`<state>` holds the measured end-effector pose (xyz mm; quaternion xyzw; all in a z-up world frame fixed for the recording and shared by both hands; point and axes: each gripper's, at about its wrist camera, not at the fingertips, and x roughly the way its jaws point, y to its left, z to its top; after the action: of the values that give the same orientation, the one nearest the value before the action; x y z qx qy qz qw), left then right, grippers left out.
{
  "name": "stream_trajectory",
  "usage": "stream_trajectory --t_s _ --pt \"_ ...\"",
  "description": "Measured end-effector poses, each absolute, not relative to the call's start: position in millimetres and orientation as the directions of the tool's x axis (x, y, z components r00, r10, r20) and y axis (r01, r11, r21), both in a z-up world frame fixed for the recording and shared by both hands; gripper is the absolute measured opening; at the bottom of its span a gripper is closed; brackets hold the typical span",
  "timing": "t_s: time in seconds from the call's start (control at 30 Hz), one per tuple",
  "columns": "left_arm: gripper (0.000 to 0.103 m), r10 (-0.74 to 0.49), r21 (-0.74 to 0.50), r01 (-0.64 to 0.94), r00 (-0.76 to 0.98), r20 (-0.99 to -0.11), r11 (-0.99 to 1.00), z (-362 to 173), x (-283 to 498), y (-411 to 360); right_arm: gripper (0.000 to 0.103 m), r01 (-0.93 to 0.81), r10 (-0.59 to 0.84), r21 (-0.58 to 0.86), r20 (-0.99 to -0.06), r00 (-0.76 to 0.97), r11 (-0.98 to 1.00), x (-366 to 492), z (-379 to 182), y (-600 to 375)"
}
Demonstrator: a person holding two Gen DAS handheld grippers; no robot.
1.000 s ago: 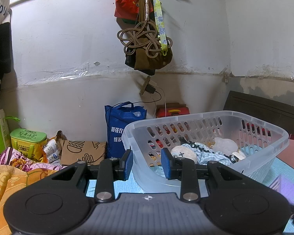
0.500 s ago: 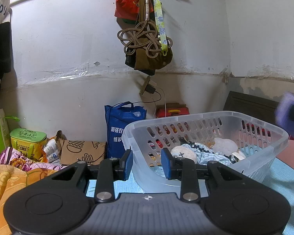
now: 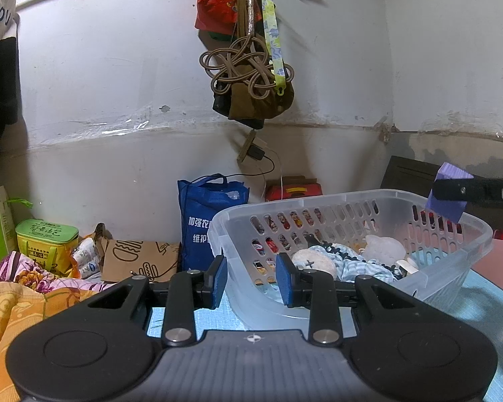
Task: Organize objects
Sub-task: 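Carry the purple box over the basket and release it, then grasp the pink tissue pack with the right tool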
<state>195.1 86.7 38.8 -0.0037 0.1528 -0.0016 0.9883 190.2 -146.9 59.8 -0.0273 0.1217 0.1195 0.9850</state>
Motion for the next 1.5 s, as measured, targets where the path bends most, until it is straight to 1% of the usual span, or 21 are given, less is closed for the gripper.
stream_trajectory --t_s 0.07,0.13,0.27,0.37,0.47,0.53,0.7,0.93,1.13,1.23,1.3,1.37,1.43,1.47,1.5 --pt "0.036 -0.005 -0.008 0.003 0.953 -0.302 1.000 38.8 195.1 86.9 0.103 -0.196 0.185 -0.025 -0.221 0.957 0.980 185.4 60.0 -150.2" --pt "0.036 -0.005 -0.008 0.003 0.953 -0.302 1.000 38.7 194.9 86.8 0.103 -0.174 0.170 -0.007 -0.184 0.968 0.985 175.7 60.6 -154.3" --pt "0.036 -0.005 -0.007 0.003 0.953 -0.302 1.000 38.7 194.9 86.6 0.103 -0.145 0.149 0.036 -0.182 0.972 0.989 149.1 55.6 -163.8" --pt "0.036 -0.007 -0.009 0.005 0.953 -0.302 1.000 38.4 195.7 86.5 0.103 -0.173 0.187 0.085 -0.188 0.964 0.981 126.2 40.8 -171.3" --pt "0.035 -0.006 -0.007 0.004 0.953 -0.302 1.000 38.4 195.8 86.8 0.103 -0.202 0.227 0.127 -0.241 0.943 0.971 113.4 16.3 -172.5" --pt "0.035 -0.008 -0.009 0.006 0.953 -0.302 1.000 38.2 196.3 87.9 0.103 -0.229 0.261 0.138 -0.301 0.917 0.964 113.1 -2.0 -167.0" --pt "0.035 -0.008 -0.008 0.006 0.953 -0.302 1.000 37.7 196.3 88.3 0.103 -0.235 0.273 0.142 -0.409 0.871 0.962 123.9 -24.1 -143.0" --pt "0.035 -0.007 -0.008 0.005 0.953 -0.301 1.000 37.5 197.0 88.4 0.103 -0.273 0.282 0.083 -0.437 0.854 0.958 126.8 -27.0 -110.7" --pt "0.035 -0.007 -0.007 0.005 0.953 -0.301 1.000 37.4 196.0 88.4 0.103 -0.302 0.320 0.117 -0.482 0.816 0.946 140.8 -30.0 -102.3" --pt "0.035 -0.007 -0.008 0.005 0.954 -0.301 1.000 37.2 196.8 88.6 0.103 -0.293 0.297 0.089 -0.499 0.814 0.952 142.8 -34.7 -98.0" --pt "0.035 -0.007 -0.008 0.005 0.954 -0.301 1.000 37.3 196.0 88.4 0.101 -0.294 0.306 0.108 -0.511 0.803 0.950 145.1 -36.5 -98.7" --pt "0.035 -0.008 -0.008 0.005 0.954 -0.301 1.000 37.2 196.2 88.5 0.095 -0.287 0.299 0.105 -0.521 0.800 0.952 148.0 -37.5 -97.7" --pt "0.035 -0.008 -0.008 0.005 0.953 -0.301 1.000 37.2 195.8 88.4 0.082 -0.276 0.288 0.104 -0.530 0.798 0.955 150.0 -37.7 -98.4" --pt "0.035 -0.008 -0.008 0.006 0.953 -0.301 1.000 37.1 196.7 88.8 0.081 -0.275 0.287 0.104 -0.534 0.795 0.956 149.3 -38.2 -99.4" --pt "0.035 -0.007 -0.008 0.005 0.954 -0.301 1.000 37.1 195.9 88.4 0.078 -0.281 0.295 0.110 -0.532 0.793 0.953 149.3 -38.2 -100.5"
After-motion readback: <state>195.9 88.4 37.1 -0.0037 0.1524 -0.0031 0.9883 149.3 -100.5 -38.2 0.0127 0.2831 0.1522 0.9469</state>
